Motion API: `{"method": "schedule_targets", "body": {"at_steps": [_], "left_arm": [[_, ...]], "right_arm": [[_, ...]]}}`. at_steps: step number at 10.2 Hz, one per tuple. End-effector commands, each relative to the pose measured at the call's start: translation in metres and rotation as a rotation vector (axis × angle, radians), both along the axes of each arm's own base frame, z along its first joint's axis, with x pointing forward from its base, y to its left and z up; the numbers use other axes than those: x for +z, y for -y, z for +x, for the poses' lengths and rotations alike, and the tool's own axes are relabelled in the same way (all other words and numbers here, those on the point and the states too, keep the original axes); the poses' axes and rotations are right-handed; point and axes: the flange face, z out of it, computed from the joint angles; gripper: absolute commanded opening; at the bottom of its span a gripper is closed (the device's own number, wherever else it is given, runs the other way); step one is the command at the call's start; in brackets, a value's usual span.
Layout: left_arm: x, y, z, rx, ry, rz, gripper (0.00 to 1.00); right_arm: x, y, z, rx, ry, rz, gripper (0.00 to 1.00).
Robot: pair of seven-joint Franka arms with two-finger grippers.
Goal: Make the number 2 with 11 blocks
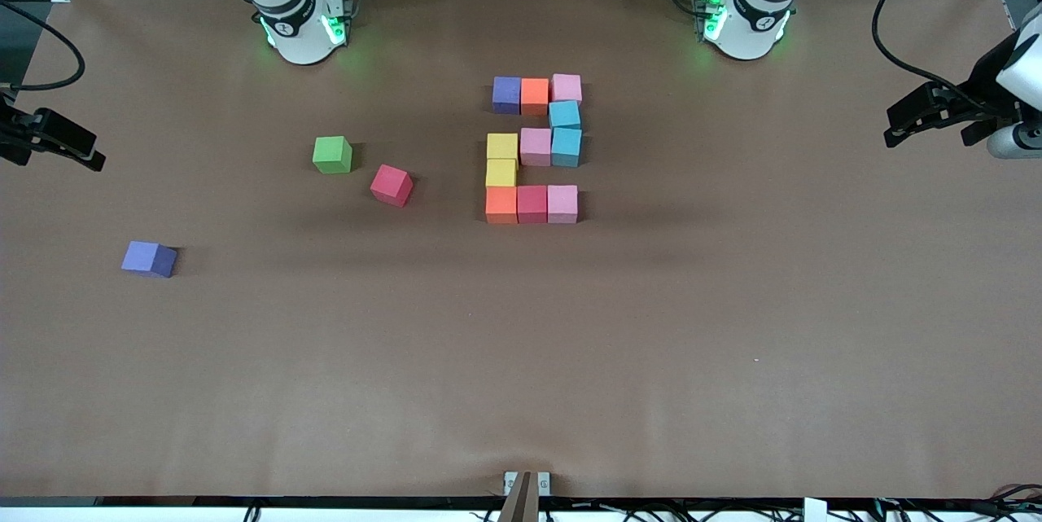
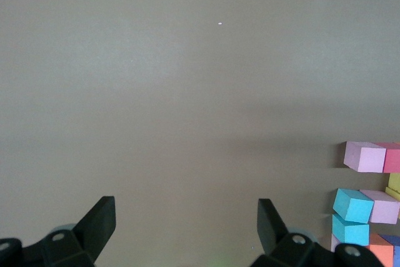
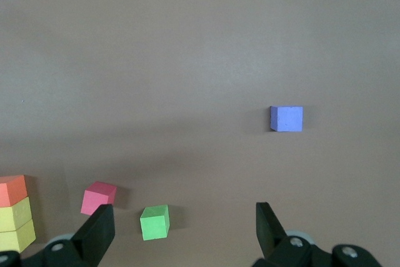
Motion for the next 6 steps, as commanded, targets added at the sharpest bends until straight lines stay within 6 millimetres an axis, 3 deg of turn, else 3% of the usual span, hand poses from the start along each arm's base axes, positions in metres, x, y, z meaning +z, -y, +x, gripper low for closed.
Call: {"method": "schedule_targets", "body": {"at_steps": [1, 6], "left_arm": [[0.0043, 0.0002, -0.0036, -0.028, 0.004, -0.003, 1.00], [0.0082, 0.0004, -0.0058, -0.036, 0.011, 0.009, 1.00]], "right_arm": [[0.0093, 0.0012, -0.0051, 0.003, 0.004, -0.009, 1.00], [0.0084, 0.0020, -0.0047, 0.000, 0.003, -0.009, 1.00]]}}
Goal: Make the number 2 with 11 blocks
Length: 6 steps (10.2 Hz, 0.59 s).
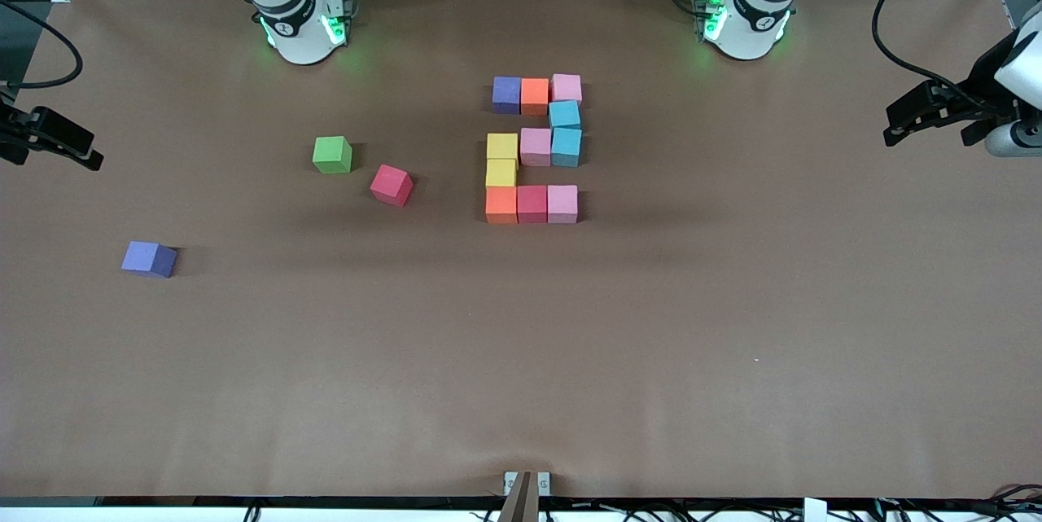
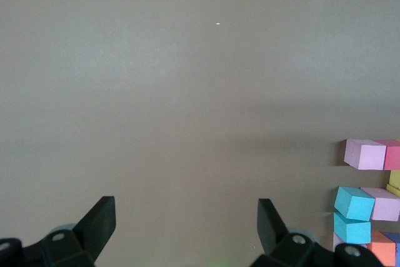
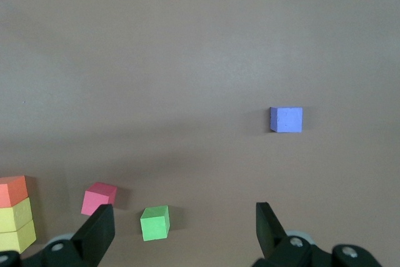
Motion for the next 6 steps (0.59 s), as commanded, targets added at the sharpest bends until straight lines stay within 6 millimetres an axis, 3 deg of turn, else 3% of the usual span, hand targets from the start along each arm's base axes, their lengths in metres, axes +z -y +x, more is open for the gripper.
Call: {"method": "schedule_targets", "body": {"at_steps": [1, 6], "left_arm": [[0.0062, -0.0007, -0.0047, -0.020, 0.008, 0.010, 1.00], [0.0055, 0.0049, -0.0047, -0.037, 0.009, 0.042, 1.00]], "right_arm": [[0.0068, 0.0021, -0.0046, 0.001, 0.000, -0.009, 1.00], [0.0068, 0.0020, -0.0045, -0.002, 0.000, -0.007, 1.00]]}}
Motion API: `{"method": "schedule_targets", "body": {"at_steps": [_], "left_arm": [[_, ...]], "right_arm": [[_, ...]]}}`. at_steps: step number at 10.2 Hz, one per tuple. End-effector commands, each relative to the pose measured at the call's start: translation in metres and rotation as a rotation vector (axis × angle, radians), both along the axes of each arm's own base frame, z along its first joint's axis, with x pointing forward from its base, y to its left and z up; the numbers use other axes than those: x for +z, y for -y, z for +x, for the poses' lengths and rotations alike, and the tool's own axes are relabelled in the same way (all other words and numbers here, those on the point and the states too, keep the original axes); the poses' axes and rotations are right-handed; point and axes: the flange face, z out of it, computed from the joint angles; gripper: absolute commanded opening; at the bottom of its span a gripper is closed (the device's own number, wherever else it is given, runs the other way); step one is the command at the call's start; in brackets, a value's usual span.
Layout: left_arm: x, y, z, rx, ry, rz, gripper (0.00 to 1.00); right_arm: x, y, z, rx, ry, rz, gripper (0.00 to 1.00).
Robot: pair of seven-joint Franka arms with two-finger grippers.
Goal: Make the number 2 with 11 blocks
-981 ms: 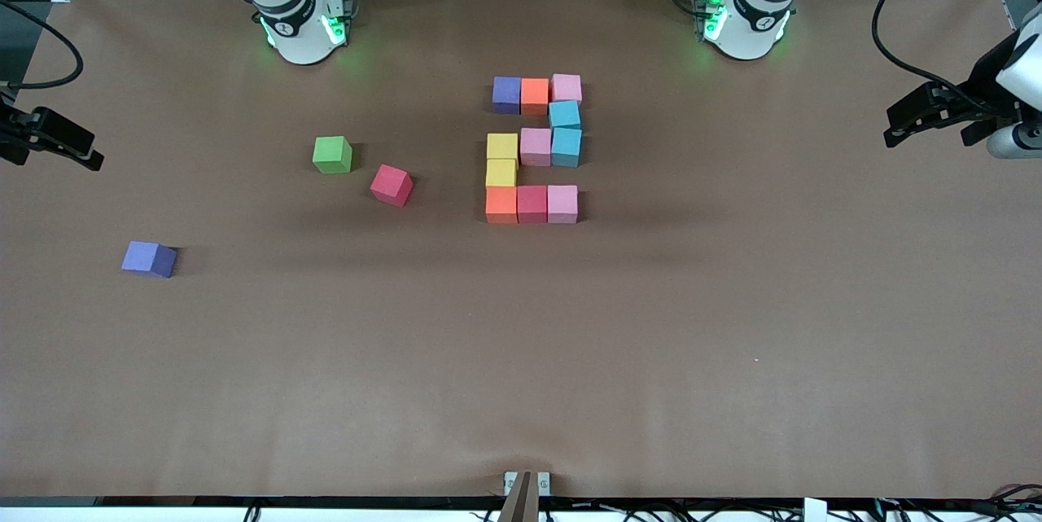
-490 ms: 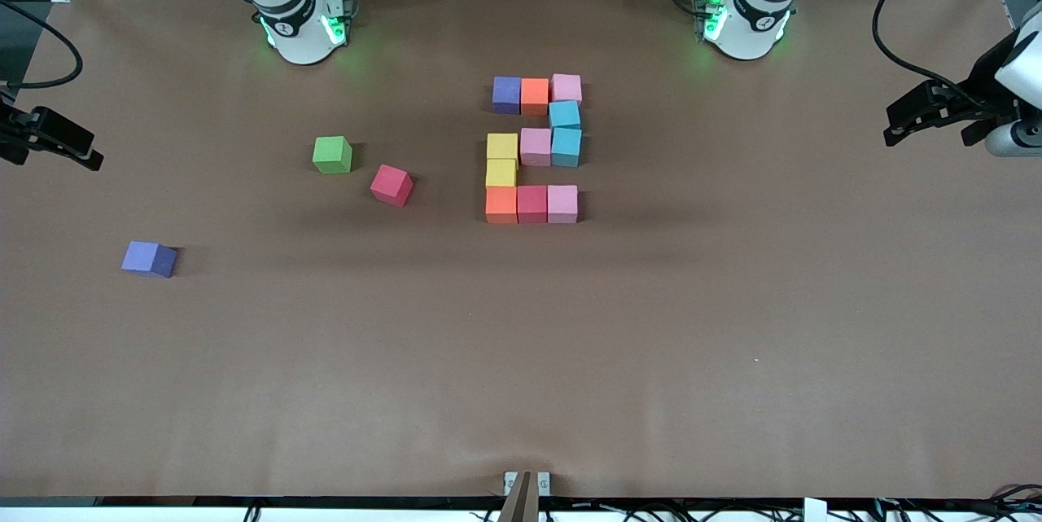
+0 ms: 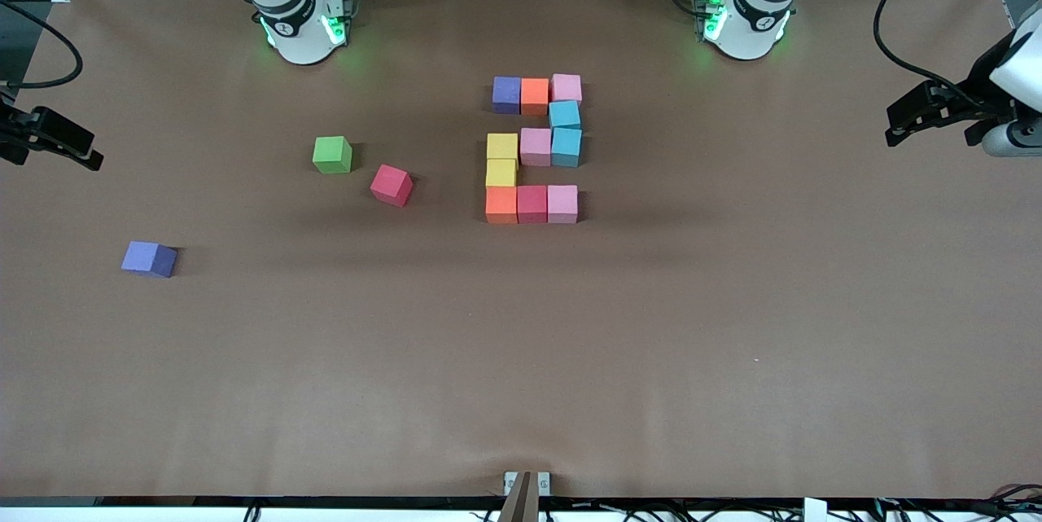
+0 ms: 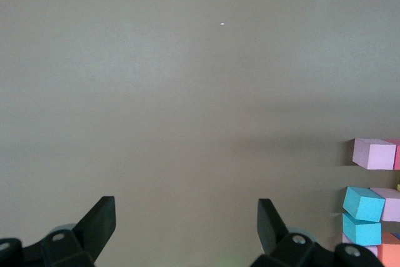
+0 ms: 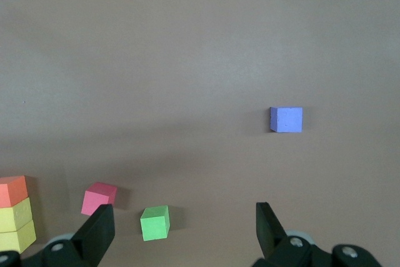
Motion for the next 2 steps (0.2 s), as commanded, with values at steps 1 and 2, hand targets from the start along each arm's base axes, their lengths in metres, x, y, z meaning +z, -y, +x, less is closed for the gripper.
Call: {"method": "schedule_targets", "body": {"at_steps": [1, 2], "left_arm": [[0.0054, -0.0004, -0.0042, -0.022, 0.006, 0.012, 1.00], [0.0062, 0.0012, -0.0049, -0.023, 0.006, -0.002, 1.00]], "right_arm": [[0.0068, 0.0020, -0.0045, -0.002, 0.000, -0.007, 1.00], [0.0068, 0.0011, -0.0045, 0.000, 0.000, -0.007, 1.00]]}}
